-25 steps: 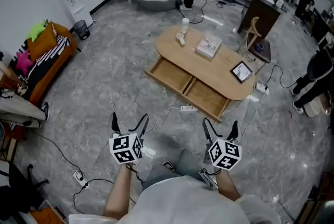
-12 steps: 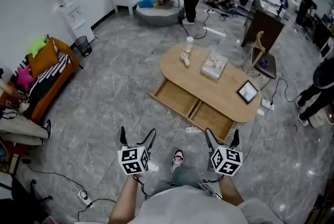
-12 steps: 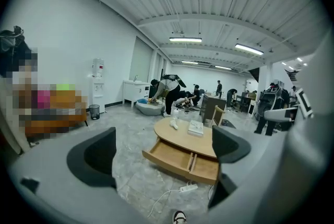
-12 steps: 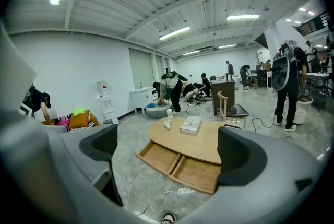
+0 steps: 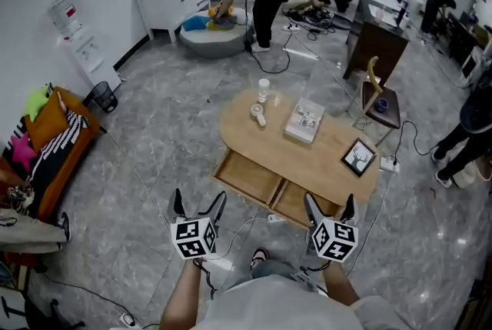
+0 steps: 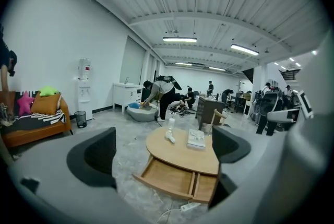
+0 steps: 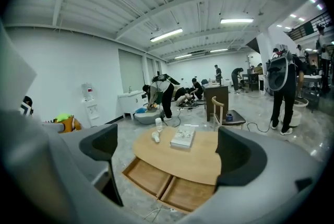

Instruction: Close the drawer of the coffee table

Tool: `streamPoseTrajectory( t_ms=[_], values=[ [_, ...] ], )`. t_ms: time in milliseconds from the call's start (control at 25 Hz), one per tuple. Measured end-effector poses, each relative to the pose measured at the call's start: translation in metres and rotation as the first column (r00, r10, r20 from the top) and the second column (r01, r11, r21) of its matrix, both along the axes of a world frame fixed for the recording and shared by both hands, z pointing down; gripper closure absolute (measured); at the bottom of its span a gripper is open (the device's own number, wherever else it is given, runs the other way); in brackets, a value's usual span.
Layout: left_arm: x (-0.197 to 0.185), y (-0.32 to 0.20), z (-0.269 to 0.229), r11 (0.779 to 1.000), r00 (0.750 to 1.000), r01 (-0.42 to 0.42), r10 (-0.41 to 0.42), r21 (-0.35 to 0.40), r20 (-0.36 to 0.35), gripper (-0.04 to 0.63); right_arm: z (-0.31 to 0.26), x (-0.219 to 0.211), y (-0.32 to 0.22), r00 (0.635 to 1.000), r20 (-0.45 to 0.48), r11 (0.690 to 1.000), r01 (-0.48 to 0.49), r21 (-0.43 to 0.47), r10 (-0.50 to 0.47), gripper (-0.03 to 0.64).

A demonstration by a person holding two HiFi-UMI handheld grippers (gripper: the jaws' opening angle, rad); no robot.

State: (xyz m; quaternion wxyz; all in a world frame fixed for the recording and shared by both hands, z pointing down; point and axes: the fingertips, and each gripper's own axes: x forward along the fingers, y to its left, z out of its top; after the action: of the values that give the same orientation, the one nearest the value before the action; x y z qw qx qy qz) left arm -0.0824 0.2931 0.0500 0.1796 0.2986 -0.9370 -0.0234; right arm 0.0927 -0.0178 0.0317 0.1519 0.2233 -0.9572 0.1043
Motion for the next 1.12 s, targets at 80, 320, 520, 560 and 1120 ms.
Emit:
streamPoseTrajectory(
  t_ms=[80,320,520,560,1120],
  values=[
    [-0.019,-0.02,0.0,1.0,1.0,-0.02,0.02,0.002,0.001,0.038,0.002,-0.012,-0.016,1.0,0.0,1.0,-0.02,-0.001,0.02,0.029],
    [-0.054,-0.073,0.001,0.994,0.994,-0.106,0.106,-0.004,-0.009,0.038,0.007,-0.023,-0.05,0.994,-0.004,0.994,-0.108,-0.013,0.108,0.029],
    [-0.071,-0.113,0.001,0.978,0.978,-0.208,0.208,-0.018,-0.021,0.038,0.007,-0.018,-0.066,0.98,-0.008,0.98,-0.199,-0.021,0.199,0.029],
    [-0.076,-0.12,0.002,0.972,0.972,-0.233,0.233,-0.02,-0.023,0.038,0.006,-0.015,-0.066,0.974,-0.006,0.974,-0.225,-0.022,0.225,0.029],
    [-0.095,-0.217,0.005,0.751,0.753,-0.658,0.658,-0.053,-0.008,0.038,0.02,0.052,-0.021,0.765,0.012,0.764,-0.642,-0.066,0.644,0.029]
  ],
)
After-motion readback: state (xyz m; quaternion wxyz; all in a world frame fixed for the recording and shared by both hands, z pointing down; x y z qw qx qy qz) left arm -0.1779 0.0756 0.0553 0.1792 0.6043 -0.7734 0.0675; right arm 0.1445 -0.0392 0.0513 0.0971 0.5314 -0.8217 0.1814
